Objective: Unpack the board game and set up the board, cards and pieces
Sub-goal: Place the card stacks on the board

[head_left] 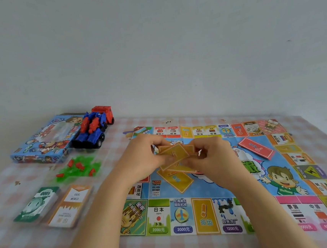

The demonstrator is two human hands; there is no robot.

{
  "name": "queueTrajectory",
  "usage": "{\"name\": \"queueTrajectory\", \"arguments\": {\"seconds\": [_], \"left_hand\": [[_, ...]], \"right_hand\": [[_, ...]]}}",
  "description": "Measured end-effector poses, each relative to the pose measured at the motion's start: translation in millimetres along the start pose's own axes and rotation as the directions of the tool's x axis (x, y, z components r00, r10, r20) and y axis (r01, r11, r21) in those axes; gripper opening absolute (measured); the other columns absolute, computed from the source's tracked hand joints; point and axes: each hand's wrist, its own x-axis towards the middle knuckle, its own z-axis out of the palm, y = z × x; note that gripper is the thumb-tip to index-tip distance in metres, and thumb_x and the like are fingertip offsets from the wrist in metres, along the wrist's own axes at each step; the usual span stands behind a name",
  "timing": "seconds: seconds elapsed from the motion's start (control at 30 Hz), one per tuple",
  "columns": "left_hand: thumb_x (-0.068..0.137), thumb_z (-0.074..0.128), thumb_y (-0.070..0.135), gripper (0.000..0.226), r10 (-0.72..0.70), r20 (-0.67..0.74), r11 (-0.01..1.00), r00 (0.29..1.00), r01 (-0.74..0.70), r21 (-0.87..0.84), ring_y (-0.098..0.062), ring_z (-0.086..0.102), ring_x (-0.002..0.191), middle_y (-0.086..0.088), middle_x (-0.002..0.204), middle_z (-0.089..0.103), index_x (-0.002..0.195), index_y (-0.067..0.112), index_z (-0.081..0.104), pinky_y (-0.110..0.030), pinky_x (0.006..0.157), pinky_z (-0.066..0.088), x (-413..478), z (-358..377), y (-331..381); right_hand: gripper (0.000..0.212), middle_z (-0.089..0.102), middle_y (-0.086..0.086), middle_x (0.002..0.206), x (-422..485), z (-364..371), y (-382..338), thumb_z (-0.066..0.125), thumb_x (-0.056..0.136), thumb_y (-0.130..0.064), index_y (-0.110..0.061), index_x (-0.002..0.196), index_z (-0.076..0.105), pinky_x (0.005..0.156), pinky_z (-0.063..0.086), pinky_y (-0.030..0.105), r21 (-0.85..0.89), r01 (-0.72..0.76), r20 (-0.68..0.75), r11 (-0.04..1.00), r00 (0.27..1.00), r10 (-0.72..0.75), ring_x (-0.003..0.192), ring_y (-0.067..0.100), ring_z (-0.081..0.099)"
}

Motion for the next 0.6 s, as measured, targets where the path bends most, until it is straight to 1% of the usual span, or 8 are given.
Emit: {"name": "queueTrajectory", "arguments": {"seconds": [0.1,0.17,0.23,0.3,0.37,0.47,0.53,0.6], "left_hand": [[0.075,0.078,0.025,0.024,-0.012,0.025,1.000,1.000,0.012,0.025,0.017,0.047,0.049,0.025,0.053,0.047,0.098,0.029,0.069,-0.002,0.045,0.035,-1.6,-0.1,1.1],[0.074,0.079,0.026,0.024,-0.011,0.019,0.999,1.000,0.010,0.046,0.016,0.048,0.052,0.023,0.061,0.053,0.096,0.031,0.068,-0.003,0.047,0.036,-2.1,1.1,1.8],[0.072,0.081,0.026,0.024,-0.002,-0.044,1.000,0.999,0.003,0.023,0.014,0.047,0.053,0.023,0.063,0.057,0.090,0.034,0.068,-0.005,0.049,0.035,-1.6,1.3,1.8],[0.069,0.082,0.025,0.027,0.004,-0.122,1.000,0.992,-0.008,-0.027,0.011,0.047,0.052,0.027,0.063,0.058,0.088,0.037,0.068,-0.008,0.050,0.033,-1.0,-0.1,1.0],[0.068,0.083,0.023,0.028,0.009,-0.182,0.998,0.983,-0.020,-0.056,0.012,0.048,0.054,0.025,0.065,0.059,0.088,0.036,0.068,-0.008,0.053,0.034,-0.9,-1.8,0.6],[0.068,0.083,0.021,0.025,0.013,-0.167,0.999,0.986,-0.018,-0.033,0.012,0.048,0.053,0.026,0.056,0.055,0.087,0.031,0.069,-0.003,0.053,0.035,-2.0,-0.8,0.8],[0.068,0.082,0.025,0.024,0.030,-0.112,0.999,0.993,-0.028,0.028,0.007,0.048,0.053,0.022,0.064,0.059,0.088,0.030,0.070,-0.006,0.051,0.037,-2.4,2.1,0.9],[0.069,0.082,0.025,0.024,0.041,-0.083,0.998,0.996,-0.036,0.061,0.007,0.048,0.055,0.017,0.076,0.064,0.091,0.030,0.071,-0.008,0.050,0.037,-1.6,4.2,-0.3]], "right_hand": [[0.021,0.062,0.002,0.062,1.1,2.4,4.1,0.076,0.075,-0.027,-0.008,0.074,0.069,0.046,0.038,0.015,-0.015,-0.031,0.019,0.999,0.999,0.031,0.045,0.003,0.043],[0.012,0.067,-0.001,0.068,0.7,2.2,4.0,0.077,0.075,-0.024,-0.017,0.081,0.070,0.050,0.045,0.022,-0.002,-0.040,0.043,0.999,0.998,0.040,0.048,0.002,0.048],[0.020,0.070,-0.004,0.074,-0.1,1.4,2.2,0.077,0.075,-0.017,-0.026,0.091,0.070,0.055,0.049,0.025,0.042,-0.026,0.036,0.999,0.999,0.025,0.051,0.003,0.051],[0.028,0.069,-0.005,0.074,0.5,0.8,1.5,0.077,0.075,-0.014,-0.029,0.097,0.068,0.052,0.047,0.022,0.060,-0.005,-0.027,0.998,1.000,0.006,0.049,0.003,0.049],[0.033,0.068,-0.006,0.075,1.3,0.5,2.2,0.077,0.075,-0.013,-0.031,0.101,0.065,0.050,0.044,0.018,0.056,-0.014,-0.054,0.998,0.998,0.017,0.048,0.002,0.049],[0.034,0.068,-0.009,0.079,0.0,1.6,0.3,0.078,0.074,-0.025,-0.038,0.100,0.061,0.049,0.041,0.010,0.043,-0.033,0.014,0.999,0.999,0.032,0.052,-0.004,0.053],[0.031,0.067,-0.012,0.078,-0.9,2.7,-1.2,0.077,0.074,-0.038,-0.040,0.100,0.060,0.049,0.043,0.010,0.066,-0.046,0.031,0.997,0.999,0.044,0.054,-0.005,0.056],[0.020,0.065,-0.012,0.075,-0.3,2.8,-4.2,0.067,0.077,-0.052,-0.043,0.093,0.059,0.050,0.046,0.014,0.081,-0.068,-0.009,0.994,0.998,0.068,0.052,-0.001,0.057]]}}
